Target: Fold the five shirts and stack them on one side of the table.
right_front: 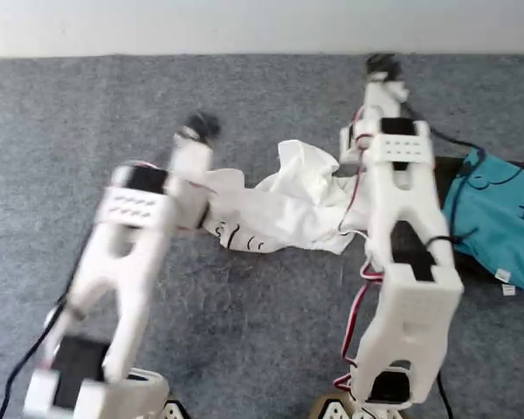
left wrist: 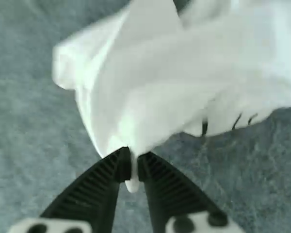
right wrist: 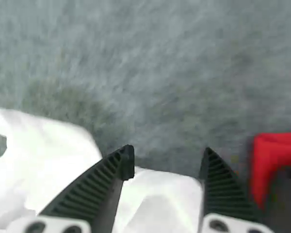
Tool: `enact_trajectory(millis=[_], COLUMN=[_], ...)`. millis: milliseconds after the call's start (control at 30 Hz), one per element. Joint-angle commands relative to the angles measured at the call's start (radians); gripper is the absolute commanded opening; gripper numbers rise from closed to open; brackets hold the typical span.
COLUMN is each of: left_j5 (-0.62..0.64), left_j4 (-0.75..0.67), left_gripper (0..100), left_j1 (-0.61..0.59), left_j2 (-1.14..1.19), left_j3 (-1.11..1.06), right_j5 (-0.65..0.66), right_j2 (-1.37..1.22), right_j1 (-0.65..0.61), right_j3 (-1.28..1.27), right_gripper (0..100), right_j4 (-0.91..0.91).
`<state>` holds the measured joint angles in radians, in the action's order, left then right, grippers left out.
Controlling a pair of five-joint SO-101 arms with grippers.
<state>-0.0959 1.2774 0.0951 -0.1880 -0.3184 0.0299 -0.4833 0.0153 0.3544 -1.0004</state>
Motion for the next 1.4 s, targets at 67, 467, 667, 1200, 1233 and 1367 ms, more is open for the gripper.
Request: enact_trajectory(millis=[67,467,667,1200,1233,1367], left_j5=[0.098,0.256,0.233,0.023,0.023,0.020], left_j4=[0.011,0.143,0.101,0.074,0.069,0.069], left_gripper=[1,1,1,1,1,1], left_j1=[-0.129,-0.322,-0.387,-0.488,-0.488,-0.491], left_j2=[-0.244,-0.259,-0.249,-0.454,-0.459,-0.483], left_j3=[0.191,0.481,0.269,-0.048,-0.048,-0.027], right_j5=[-0.009,0.259,0.198,0.161,0.170,0.229], right_j2=[0.234,0.317,0.065,-0.059,-0.027,0.136], right_j1=[0.013,-0.295,-0.427,-0.311,-0.302,-0.271], right_j3=[0.029,0.021,0.000,0.040,0.044,0.051], right_gripper=[22.2,12.2,21.4,1.1,0.8,0.8], right_j4=[0.025,-0.507,-0.475,-0.575,-0.596,-0.645])
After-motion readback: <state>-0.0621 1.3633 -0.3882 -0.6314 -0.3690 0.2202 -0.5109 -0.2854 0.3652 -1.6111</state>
